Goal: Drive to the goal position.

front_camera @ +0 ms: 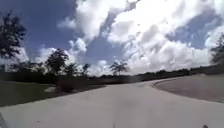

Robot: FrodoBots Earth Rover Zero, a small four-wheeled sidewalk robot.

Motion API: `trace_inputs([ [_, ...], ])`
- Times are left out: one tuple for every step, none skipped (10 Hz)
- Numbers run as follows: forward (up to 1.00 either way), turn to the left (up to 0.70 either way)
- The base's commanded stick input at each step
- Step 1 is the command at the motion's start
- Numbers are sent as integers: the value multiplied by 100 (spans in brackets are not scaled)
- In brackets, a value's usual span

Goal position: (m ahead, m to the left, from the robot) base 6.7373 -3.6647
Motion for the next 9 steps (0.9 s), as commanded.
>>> trace_inputs([
  [100,-33],
  [100,0],
  [100,0],
  [100,0],
  [100,0],
  [100,0],
  [100,0],
  [100,0],
  [100,-34],
])
